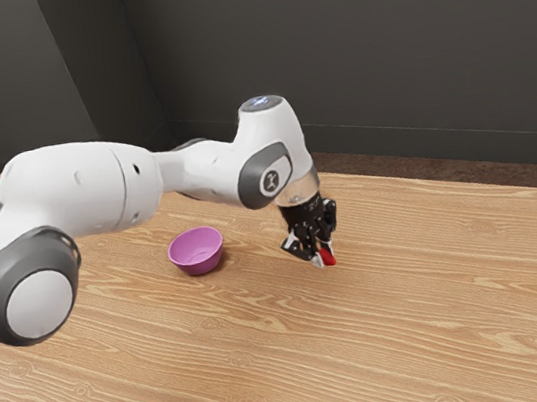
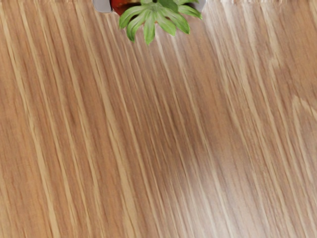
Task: Take strawberry from the bowl
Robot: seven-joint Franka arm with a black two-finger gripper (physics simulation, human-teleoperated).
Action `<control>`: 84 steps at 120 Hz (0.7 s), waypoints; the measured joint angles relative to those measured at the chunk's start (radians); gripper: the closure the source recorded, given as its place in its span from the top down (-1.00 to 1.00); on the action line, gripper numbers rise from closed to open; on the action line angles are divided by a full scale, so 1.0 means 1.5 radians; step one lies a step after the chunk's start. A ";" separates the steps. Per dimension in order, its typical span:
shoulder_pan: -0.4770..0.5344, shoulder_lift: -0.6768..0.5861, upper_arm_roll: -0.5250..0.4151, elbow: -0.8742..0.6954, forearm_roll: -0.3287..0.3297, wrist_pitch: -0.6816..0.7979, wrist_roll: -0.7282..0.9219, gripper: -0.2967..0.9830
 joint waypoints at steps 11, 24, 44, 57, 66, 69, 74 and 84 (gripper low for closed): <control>-0.008 0.011 -0.003 0.010 0.000 0.002 0.000 -0.35; -0.013 0.014 -0.004 0.011 0.000 0.018 0.001 -0.01; -0.025 -0.053 0.000 0.003 0.003 -0.011 0.025 0.27; -0.015 -0.156 0.027 0.003 0.015 -0.099 0.109 0.37; 0.026 -0.238 0.032 0.003 0.039 -0.173 0.191 0.41; 0.049 -0.261 0.031 0.003 0.044 -0.195 0.220 0.42; 0.104 -0.303 0.012 0.002 0.050 -0.232 0.267 0.44; 0.162 -0.377 0.006 -0.015 0.059 -0.290 0.354 0.46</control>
